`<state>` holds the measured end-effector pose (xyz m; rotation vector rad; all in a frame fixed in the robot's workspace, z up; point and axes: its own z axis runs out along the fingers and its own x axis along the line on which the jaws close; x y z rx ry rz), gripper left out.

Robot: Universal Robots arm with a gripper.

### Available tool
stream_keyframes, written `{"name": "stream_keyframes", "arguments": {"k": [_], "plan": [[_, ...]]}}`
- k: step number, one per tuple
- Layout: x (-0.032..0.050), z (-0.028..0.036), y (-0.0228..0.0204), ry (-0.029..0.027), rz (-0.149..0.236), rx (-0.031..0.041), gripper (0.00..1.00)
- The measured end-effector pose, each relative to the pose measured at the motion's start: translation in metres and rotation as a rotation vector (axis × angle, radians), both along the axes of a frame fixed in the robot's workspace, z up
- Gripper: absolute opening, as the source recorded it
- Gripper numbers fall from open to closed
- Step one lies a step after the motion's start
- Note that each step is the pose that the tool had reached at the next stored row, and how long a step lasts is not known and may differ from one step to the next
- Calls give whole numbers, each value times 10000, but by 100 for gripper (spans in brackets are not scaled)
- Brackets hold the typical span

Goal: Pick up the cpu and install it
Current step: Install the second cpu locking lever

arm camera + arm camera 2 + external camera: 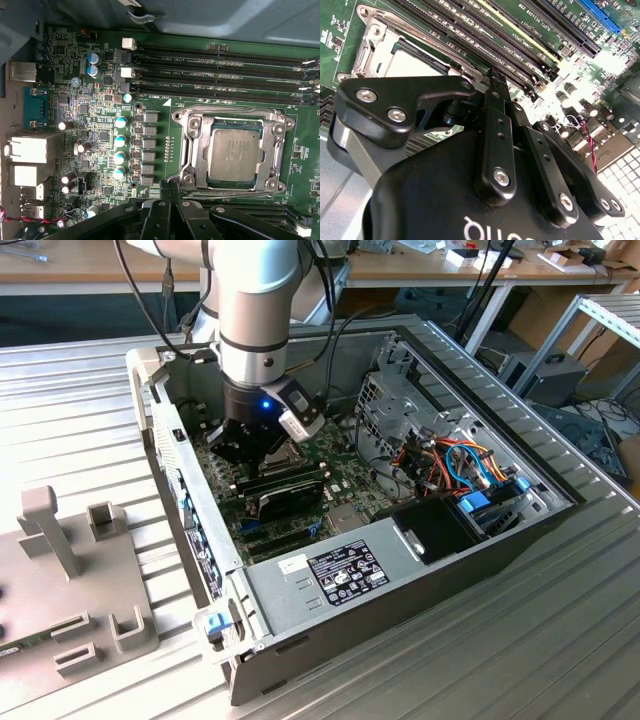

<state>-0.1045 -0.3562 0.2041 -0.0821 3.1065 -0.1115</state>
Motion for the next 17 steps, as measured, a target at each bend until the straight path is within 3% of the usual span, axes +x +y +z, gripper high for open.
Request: {"name": "stream_keyframes", "arguments": {"k": [17], "plan": [[-1, -24, 15, -2, 0, 3, 11]]}}
